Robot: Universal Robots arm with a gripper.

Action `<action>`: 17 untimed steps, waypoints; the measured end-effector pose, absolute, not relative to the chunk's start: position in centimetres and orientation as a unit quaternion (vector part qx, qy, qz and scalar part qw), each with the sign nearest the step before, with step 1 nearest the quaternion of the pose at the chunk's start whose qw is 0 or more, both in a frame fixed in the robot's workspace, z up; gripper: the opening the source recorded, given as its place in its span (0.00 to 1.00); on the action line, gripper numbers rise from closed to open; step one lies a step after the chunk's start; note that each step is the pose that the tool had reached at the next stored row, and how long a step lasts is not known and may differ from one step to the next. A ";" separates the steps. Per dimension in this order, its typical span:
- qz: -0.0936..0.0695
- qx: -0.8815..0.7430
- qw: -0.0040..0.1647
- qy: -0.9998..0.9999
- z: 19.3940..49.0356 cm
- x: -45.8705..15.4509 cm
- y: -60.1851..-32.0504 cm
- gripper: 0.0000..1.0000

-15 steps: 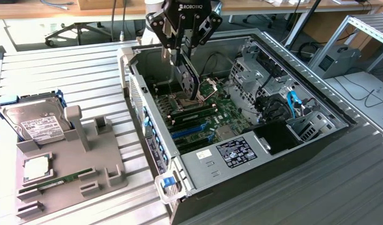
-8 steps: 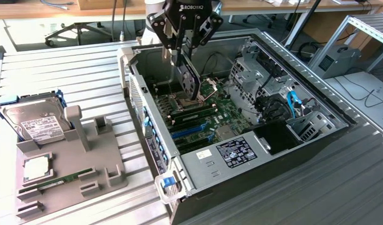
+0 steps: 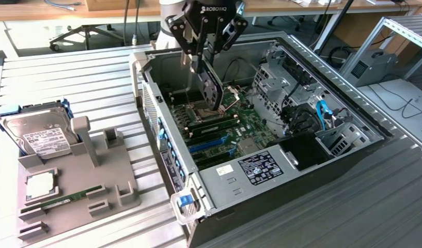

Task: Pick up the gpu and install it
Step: 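Pick up the gpu and move the gpu toward the slot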

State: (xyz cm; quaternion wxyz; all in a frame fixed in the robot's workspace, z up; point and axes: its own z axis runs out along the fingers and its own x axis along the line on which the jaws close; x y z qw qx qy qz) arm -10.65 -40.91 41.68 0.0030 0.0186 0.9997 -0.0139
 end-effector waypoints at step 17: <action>-0.014 0.019 0.003 1.000 41.5 -10.0 -40.9 0.27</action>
